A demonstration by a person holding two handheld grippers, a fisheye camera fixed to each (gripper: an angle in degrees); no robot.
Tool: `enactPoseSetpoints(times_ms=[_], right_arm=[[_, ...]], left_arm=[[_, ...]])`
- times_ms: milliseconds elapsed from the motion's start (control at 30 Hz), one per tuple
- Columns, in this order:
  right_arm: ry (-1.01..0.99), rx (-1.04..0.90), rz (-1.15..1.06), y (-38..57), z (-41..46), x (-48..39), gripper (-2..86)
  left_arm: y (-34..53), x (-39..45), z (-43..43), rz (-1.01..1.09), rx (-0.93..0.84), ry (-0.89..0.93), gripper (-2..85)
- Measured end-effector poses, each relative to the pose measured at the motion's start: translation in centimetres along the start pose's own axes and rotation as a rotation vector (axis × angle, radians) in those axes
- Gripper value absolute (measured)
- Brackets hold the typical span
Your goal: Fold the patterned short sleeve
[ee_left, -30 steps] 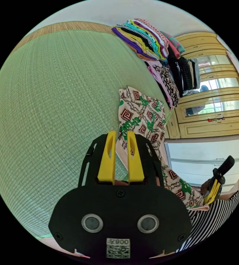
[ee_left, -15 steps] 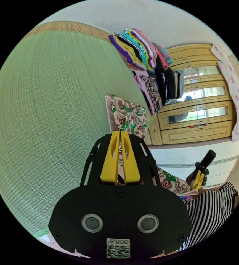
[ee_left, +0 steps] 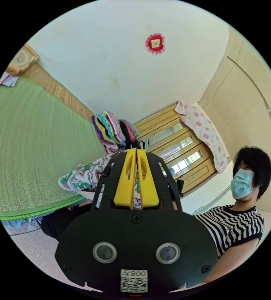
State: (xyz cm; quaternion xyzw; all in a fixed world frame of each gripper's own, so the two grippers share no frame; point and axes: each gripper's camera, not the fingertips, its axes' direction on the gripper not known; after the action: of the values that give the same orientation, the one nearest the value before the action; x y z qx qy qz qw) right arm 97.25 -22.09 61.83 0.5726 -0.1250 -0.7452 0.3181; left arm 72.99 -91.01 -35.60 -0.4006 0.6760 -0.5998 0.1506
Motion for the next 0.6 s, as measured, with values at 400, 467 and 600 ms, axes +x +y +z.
enactPoseSetpoints(times_ms=[400, 467, 600], right_arm=[[0.063, 0.226, -0.244, 3.0, -7.5, -10.4, 1.0], [0.080, 0.255, -0.286, 3.7, -8.5, -12.4, 0.9], [0.100, 0.283, -0.340, 4.9, -9.7, -15.2, 1.0]], left_arm=[[6.1, 12.4, -23.4, 0.369, 0.248, 0.093, 0.1], [7.2, 13.8, -25.9, 0.415, 0.261, 0.095, 0.1], [9.8, 16.3, -31.2, 0.491, 0.289, 0.128, 0.1]])
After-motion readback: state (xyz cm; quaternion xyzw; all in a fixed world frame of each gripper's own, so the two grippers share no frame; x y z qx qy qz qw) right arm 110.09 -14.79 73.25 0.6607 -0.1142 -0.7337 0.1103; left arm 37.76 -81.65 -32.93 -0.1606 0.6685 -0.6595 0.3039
